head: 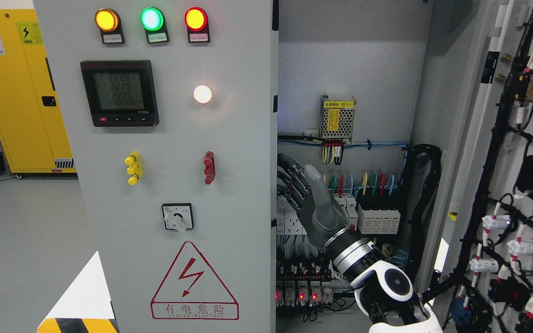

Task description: Open door with both hands

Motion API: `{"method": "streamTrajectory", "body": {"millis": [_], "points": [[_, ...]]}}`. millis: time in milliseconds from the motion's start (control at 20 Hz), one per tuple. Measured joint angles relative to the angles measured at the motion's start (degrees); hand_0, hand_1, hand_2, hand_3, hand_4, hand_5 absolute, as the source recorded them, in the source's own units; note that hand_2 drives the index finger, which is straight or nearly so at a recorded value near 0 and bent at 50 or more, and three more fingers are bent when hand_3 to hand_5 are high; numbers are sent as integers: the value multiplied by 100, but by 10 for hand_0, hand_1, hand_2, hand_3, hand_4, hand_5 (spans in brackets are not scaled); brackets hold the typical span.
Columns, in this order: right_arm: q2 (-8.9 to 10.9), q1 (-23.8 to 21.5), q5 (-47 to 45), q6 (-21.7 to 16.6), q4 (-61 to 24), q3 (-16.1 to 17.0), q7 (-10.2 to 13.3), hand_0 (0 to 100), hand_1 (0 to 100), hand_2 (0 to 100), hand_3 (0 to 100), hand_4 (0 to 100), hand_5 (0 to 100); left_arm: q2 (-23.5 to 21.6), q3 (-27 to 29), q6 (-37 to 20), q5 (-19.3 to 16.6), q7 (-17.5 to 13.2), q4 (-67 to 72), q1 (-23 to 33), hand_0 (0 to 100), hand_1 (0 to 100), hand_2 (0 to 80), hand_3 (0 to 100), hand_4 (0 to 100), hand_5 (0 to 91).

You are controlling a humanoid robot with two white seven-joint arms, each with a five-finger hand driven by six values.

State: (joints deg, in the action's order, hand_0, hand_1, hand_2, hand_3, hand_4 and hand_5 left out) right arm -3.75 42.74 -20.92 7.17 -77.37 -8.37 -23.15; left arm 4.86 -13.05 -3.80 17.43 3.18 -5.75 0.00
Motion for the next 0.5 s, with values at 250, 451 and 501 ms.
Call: {"method": "streamTrajectory", "body": {"millis": [250,451,501], "points": [[2,74,-5,151,89,93,-483,217,36,0,0,0,0,16,17,0,-2,0,1,0,0,0,0,11,0,0],[5,183,-8,258,181,182,-586,217,34,0,0,0,0,23,26,2,-2,5,1,0,0,0,0,15,0,0],[5,205,-10,295,203,203,-602,217,34,0,0,0,0,25,28,6,-3,8,0,0,0,0,0,15,0,0]]}}
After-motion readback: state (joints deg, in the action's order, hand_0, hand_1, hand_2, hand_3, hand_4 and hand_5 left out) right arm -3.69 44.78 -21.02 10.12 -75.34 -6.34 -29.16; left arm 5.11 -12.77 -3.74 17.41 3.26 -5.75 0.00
